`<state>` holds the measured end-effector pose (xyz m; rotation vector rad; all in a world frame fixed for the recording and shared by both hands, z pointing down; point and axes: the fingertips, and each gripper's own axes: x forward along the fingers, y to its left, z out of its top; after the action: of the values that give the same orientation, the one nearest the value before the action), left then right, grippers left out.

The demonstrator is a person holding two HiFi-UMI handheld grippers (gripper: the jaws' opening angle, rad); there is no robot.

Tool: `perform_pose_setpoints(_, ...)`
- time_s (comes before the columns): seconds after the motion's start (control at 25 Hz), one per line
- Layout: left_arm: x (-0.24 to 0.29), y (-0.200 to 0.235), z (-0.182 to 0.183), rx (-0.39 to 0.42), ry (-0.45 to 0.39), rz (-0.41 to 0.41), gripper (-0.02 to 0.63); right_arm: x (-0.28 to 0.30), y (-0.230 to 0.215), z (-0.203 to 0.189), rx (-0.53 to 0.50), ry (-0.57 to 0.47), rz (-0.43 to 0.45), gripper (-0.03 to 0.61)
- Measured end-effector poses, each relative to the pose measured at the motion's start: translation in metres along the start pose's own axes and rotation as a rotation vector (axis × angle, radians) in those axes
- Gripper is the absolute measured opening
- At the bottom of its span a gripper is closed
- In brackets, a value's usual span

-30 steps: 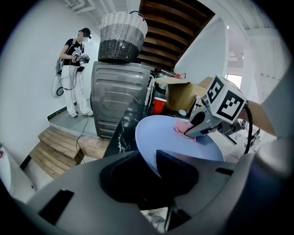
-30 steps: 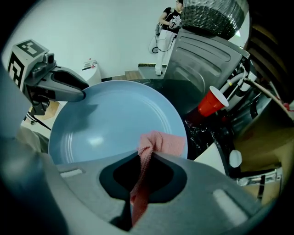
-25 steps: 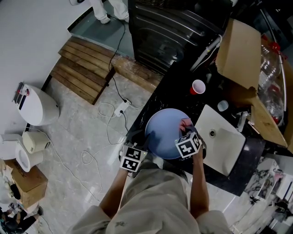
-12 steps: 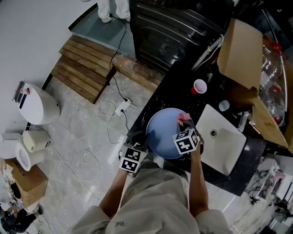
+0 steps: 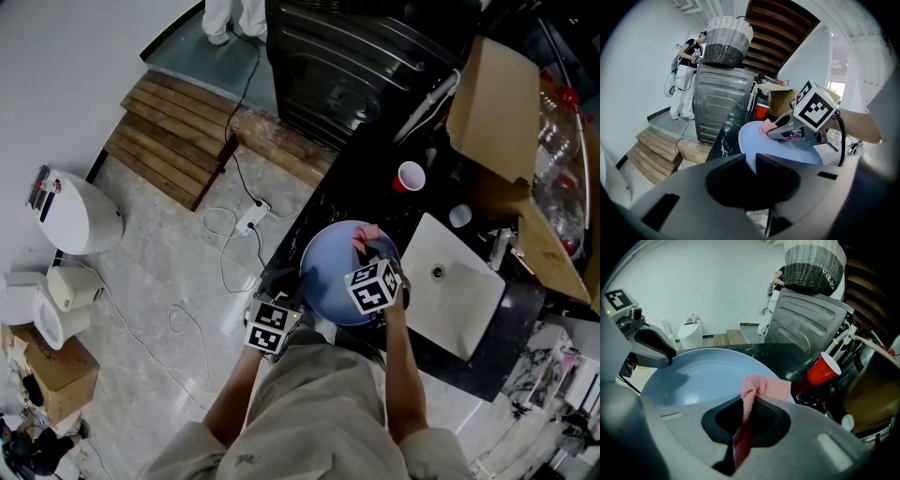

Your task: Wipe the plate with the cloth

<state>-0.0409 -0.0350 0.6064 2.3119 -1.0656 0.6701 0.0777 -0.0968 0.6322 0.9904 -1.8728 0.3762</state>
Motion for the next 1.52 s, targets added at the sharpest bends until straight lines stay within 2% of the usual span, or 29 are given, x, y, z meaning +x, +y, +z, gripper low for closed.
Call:
perform_pose_setpoints(0.88, 0.002, 0.001, 0.0, -0.006, -0.003, 0.007, 0.064, 0.003, 0.066, 0.033, -0.134, -0.1, 0.201, 0.021)
perform_pose_setpoints(1.12, 0.002, 0.001, 0.001, -0.012, -0.005, 0.008, 0.064, -0.003, 0.086, 0.032, -0.161, -0.098, 0.288, 0.021)
perform_pose_setpoints(1.52, 0.005, 0.003, -0.004, -0.005, 0.004, 0.021, 0.064, -0.013, 0.108, 0.022, -0.185, -0.06, 0.378, 0.021)
